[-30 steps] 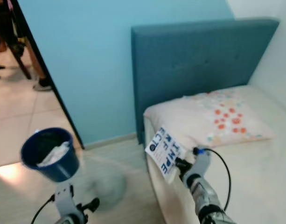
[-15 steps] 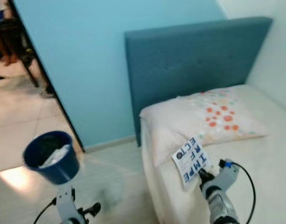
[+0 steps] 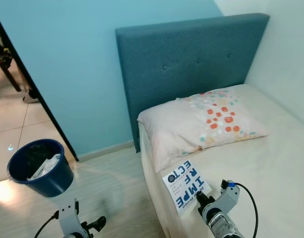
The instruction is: Clean up the room
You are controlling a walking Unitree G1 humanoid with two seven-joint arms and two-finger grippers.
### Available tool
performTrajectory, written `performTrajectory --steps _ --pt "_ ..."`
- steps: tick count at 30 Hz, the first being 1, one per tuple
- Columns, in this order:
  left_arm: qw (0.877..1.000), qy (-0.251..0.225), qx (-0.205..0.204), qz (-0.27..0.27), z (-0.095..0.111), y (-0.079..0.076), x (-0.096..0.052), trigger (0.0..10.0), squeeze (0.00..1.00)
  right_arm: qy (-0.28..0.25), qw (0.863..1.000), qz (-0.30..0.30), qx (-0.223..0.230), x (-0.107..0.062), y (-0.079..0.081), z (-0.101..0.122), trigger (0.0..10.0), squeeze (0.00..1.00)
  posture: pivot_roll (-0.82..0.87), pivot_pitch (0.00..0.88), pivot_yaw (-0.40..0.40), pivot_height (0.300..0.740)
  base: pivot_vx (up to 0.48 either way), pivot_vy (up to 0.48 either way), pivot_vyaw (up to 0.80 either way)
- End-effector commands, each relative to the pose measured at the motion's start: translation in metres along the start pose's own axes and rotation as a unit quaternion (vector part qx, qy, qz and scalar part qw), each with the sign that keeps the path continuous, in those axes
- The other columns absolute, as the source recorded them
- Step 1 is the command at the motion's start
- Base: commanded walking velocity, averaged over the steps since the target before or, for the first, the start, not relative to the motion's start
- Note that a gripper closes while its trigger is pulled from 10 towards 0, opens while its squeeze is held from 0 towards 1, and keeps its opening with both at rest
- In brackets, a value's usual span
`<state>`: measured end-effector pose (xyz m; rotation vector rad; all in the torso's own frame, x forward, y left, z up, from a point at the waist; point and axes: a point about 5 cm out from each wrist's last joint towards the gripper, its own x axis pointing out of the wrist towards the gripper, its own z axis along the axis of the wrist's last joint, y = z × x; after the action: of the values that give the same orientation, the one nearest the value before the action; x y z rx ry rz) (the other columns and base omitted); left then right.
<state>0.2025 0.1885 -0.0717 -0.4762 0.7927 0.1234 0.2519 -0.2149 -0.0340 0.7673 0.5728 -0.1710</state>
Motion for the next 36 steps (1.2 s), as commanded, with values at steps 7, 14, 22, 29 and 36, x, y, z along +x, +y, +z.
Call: performTrajectory --steps 7,14,22,29,36 --pt "1.0 0.014 0.013 0.004 -0.008 0.013 -0.006 10.0 0.0 -0.017 1.0 -0.017 0.0 0.002 0.002 0.007 10.0 0.0 -0.08 0.124 0.015 0.715 0.0 0.0 0.0" --pt "1.0 0.016 0.023 0.006 -0.008 0.023 -0.01 10.0 0.0 -0.035 0.999 -0.027 0.027 0.001 -0.002 0.011 10.0 0.0 -0.05 0.157 0.039 0.685 0.0 0.0 0.0" --pt "0.999 0.017 0.038 0.002 -0.005 0.029 -0.012 10.0 0.0 -0.081 0.986 0.092 0.117 0.007 0.024 0.034 10.0 0.0 -0.03 0.178 0.051 0.665 0.0 0.0 0.0" --pt "0.999 0.022 0.039 0.003 -0.007 0.032 -0.014 10.0 0.0 -0.091 0.976 0.161 0.117 0.009 0.04 0.053 10.0 0.0 -0.04 0.178 0.05 0.64 0.0 0.0 0.0" --pt "0.999 0.028 0.037 0.004 -0.011 0.032 -0.015 10.0 0.0 -0.035 0.995 0.046 0.078 0.009 0.021 0.034 10.0 0.0 -0.04 0.179 0.05 0.625 0.0 0.0 0.0"
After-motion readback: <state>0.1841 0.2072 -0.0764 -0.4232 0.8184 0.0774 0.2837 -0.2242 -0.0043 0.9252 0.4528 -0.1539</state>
